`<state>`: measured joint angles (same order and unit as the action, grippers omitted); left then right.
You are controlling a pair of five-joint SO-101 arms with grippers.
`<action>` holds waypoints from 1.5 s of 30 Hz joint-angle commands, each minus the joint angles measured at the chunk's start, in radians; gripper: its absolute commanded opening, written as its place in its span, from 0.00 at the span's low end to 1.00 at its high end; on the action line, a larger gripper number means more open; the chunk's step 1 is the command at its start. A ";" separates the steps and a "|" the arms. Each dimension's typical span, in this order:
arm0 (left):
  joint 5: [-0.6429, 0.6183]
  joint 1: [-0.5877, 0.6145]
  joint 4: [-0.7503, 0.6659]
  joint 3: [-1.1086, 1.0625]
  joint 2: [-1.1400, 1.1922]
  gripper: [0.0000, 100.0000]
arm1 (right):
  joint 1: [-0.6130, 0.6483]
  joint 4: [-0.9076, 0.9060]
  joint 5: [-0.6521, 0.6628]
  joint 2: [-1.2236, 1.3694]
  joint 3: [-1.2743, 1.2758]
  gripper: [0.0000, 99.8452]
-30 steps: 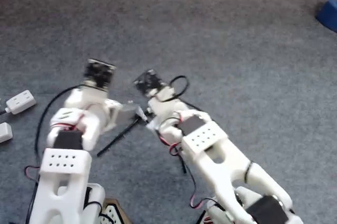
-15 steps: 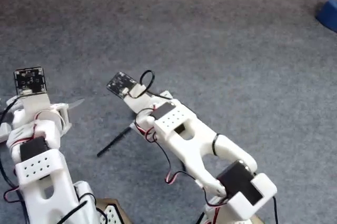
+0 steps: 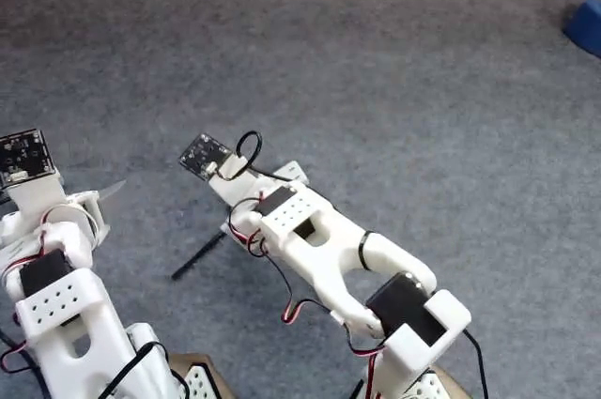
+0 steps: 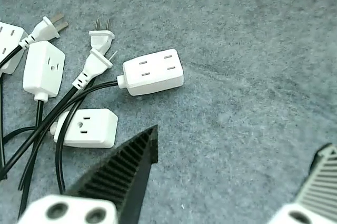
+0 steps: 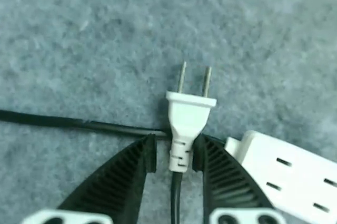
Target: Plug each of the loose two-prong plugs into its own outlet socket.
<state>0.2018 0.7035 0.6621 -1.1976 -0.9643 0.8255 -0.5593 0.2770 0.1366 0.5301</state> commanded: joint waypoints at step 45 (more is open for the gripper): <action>-0.006 -0.101 0.094 0.008 -0.018 0.44 | -0.031 -0.125 -0.064 -0.019 -0.091 0.01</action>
<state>0.2018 0.6176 0.7480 -1.1976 -0.9643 0.8239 -0.6114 0.2493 0.1473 0.4994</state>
